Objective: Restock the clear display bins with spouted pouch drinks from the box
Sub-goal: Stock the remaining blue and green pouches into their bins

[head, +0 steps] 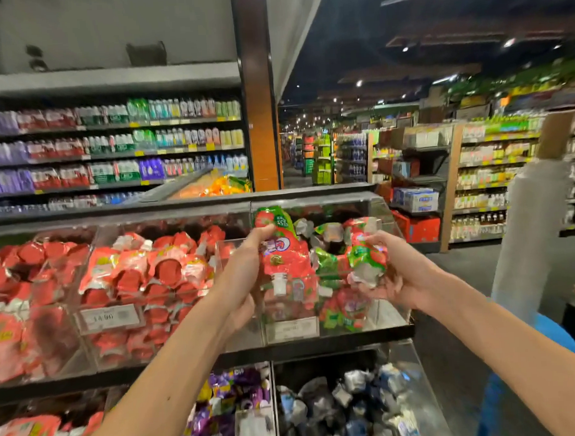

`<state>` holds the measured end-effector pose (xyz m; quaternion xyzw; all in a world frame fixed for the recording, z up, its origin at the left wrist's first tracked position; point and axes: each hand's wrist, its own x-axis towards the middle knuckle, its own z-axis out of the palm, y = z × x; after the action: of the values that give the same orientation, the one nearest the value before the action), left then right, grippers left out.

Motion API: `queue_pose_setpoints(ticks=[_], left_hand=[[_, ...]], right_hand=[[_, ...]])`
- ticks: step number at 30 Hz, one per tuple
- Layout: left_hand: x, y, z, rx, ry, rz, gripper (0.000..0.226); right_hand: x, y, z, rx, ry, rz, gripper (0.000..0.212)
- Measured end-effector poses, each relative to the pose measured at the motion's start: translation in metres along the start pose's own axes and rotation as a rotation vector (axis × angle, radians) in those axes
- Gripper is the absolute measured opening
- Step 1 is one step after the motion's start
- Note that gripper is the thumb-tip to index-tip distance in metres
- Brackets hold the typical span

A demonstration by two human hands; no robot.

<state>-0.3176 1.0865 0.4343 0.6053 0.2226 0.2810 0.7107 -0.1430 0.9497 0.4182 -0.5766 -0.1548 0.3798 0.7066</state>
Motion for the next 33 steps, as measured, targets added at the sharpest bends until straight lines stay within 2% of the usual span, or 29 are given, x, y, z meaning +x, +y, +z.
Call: queue_pose_setpoints(ticks=[2, 6, 10, 14, 20, 27, 30, 33], left_hand=[[0.008, 0.001, 0.005, -0.029, 0.026, -0.023, 0.022], [0.025, -0.003, 0.012, 0.086, 0.116, -0.027, 0.005], [0.035, -0.004, 0.02, 0.078, 0.104, -0.036, 0.009], [0.043, -0.002, 0.03, 0.068, 0.111, -0.023, 0.011], [0.05, -0.006, 0.032, 0.039, 0.112, -0.029, 0.01], [0.053, -0.013, 0.03, 0.016, 0.107, -0.043, 0.015], [0.055, -0.014, 0.031, 0.034, 0.095, -0.031, 0.016], [0.054, -0.017, 0.034, 0.054, 0.086, -0.024, 0.009]], right_hand=[[0.002, -0.016, -0.008, -0.092, -0.027, 0.03, 0.018], [0.02, -0.042, -0.022, -0.231, -0.083, -0.024, 0.018], [0.043, -0.059, -0.019, -0.241, -0.074, -0.014, 0.024], [0.057, -0.074, -0.006, -0.228, -0.056, -0.006, 0.023], [0.059, -0.088, 0.002, -0.329, -0.085, -0.004, 0.02], [0.066, -0.086, -0.02, -0.27, -0.106, 0.005, 0.026], [0.078, -0.089, -0.024, -0.272, -0.072, -0.003, 0.04], [0.093, -0.084, -0.021, -0.19, -0.063, 0.043, 0.032]])
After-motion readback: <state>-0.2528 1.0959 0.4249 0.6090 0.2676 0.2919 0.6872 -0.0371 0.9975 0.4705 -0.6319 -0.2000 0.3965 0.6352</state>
